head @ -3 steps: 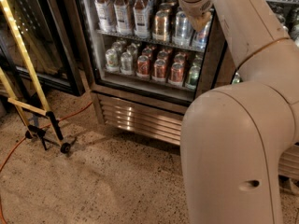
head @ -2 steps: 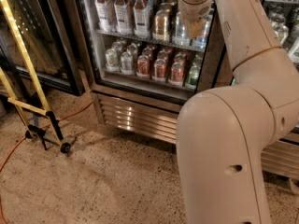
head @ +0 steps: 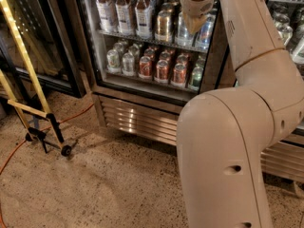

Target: Close left fridge door

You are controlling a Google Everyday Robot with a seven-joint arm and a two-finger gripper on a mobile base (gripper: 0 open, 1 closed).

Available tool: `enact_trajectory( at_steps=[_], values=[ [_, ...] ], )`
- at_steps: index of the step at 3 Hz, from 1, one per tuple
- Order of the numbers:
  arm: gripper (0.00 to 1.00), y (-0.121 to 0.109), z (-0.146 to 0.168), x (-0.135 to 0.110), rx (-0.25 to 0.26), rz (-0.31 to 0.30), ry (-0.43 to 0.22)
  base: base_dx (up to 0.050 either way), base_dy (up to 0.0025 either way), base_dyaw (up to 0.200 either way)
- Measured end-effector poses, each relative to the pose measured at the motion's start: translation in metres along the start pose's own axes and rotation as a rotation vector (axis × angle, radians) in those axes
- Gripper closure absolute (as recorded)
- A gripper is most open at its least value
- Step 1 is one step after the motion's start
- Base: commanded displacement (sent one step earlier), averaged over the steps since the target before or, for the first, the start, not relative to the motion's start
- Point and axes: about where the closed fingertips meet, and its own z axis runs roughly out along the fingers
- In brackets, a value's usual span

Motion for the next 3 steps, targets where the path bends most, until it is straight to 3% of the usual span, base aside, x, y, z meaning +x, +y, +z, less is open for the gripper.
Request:
enact_trajectory(
  at_steps=[2,3],
  values=[
    [0.11,0.0039,0.0042,-0.0022,-0.012,-0.001,-0.013,0.0,0.0,0.0],
    [0.0,0.004,0.0042,-0.0022,-0.012,-0.001,-0.013,0.0,0.0,0.0]
  ],
)
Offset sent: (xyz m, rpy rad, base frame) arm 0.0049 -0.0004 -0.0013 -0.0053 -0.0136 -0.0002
